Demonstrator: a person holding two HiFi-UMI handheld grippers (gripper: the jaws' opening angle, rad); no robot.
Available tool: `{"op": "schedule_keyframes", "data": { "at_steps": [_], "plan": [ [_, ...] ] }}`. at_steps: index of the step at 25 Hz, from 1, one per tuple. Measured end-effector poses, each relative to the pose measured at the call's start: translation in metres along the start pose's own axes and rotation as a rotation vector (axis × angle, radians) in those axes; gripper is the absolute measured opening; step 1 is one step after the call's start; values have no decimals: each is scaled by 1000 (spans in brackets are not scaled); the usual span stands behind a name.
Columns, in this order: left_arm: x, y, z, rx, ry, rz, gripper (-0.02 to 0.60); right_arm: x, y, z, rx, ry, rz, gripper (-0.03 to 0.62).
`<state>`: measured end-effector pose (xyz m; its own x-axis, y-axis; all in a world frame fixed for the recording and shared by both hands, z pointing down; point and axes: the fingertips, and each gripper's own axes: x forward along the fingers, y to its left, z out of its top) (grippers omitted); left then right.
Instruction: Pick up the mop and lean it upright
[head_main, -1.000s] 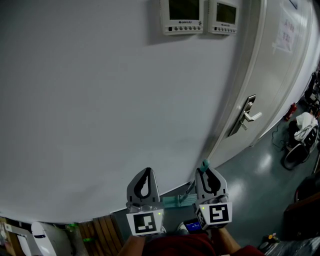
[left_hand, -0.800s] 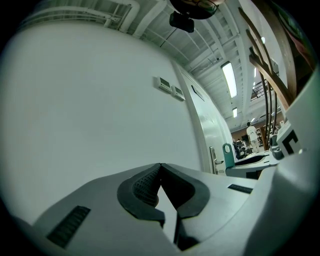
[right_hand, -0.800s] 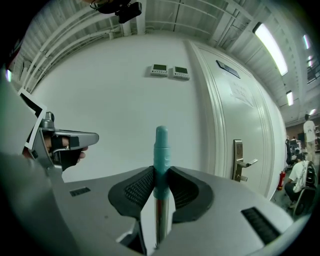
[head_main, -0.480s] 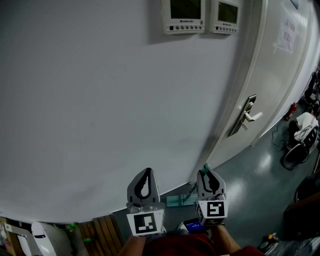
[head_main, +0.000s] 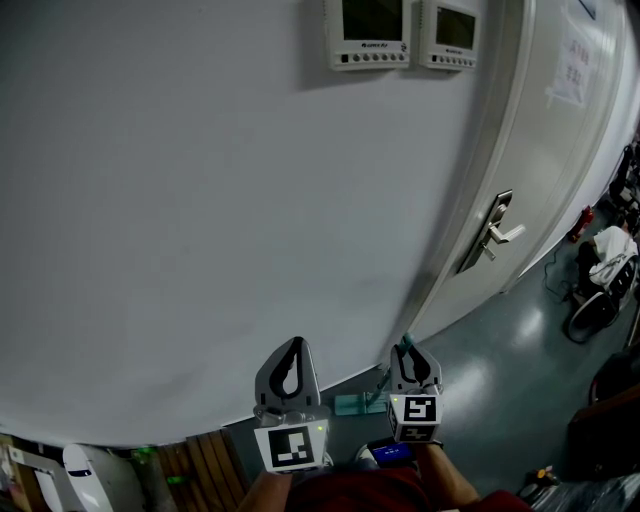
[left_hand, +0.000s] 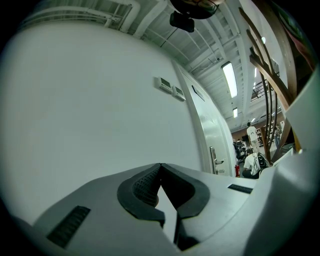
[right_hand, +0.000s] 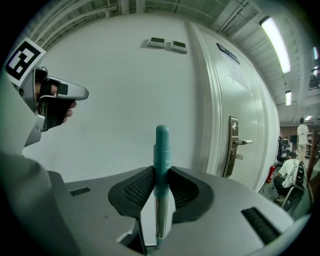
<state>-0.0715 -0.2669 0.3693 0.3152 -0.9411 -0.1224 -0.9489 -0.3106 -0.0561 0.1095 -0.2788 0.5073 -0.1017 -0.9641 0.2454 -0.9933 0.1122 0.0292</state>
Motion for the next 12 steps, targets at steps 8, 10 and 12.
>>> {"op": "schedule_keyframes", "data": {
  "at_steps": [8, 10, 12],
  "plan": [
    [1, -2, -1, -1, 0, -3, 14, 17, -2, -35, -26, 53, -6, 104],
    [0, -2, -1, -3, 1, -3, 14, 18, -1, -38, -23, 60, -5, 104],
    [0, -1, -1, -2, 1, 0, 14, 19, 0, -37, -21, 58, -1, 104]
  ]
}}
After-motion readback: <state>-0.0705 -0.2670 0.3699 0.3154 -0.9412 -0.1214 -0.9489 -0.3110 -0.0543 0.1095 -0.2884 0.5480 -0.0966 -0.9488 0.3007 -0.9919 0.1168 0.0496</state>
